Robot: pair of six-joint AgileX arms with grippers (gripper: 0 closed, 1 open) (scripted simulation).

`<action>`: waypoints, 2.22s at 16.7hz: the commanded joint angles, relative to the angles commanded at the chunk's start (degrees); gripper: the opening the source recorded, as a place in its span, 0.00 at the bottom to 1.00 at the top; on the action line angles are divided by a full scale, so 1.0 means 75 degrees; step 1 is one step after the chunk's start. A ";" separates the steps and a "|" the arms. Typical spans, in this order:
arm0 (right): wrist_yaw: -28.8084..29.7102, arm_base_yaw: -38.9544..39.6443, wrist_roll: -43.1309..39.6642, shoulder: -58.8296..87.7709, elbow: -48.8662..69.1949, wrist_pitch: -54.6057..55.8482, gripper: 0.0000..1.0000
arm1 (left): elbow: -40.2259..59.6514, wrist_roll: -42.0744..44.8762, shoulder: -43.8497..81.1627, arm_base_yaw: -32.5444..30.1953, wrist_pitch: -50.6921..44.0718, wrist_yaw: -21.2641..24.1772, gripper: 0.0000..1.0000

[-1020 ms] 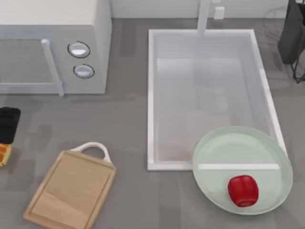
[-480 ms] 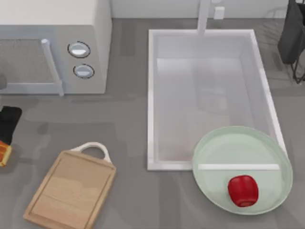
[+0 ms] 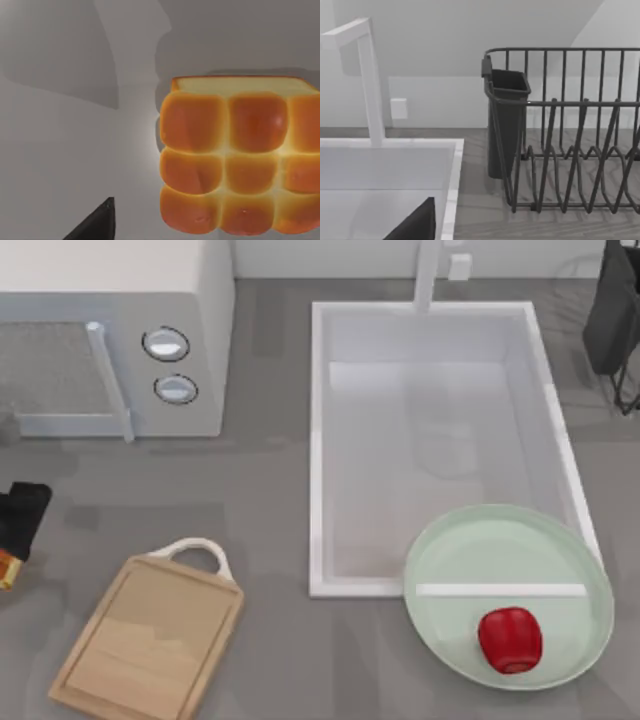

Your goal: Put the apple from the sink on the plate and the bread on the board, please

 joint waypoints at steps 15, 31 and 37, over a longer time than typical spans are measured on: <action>0.0000 0.0000 0.0000 0.0000 0.0000 0.0000 1.00 | -0.0501 0.0055 0.0977 0.0035 0.1484 0.0004 0.85; 0.0000 0.0000 0.0000 0.0000 0.0000 0.0000 1.00 | -0.0501 0.0055 0.0977 0.0035 0.1484 0.0004 0.00; 0.0000 0.0000 0.0000 0.0000 0.0000 0.0000 1.00 | -0.0479 0.0058 0.0631 0.0051 0.1153 0.0029 0.00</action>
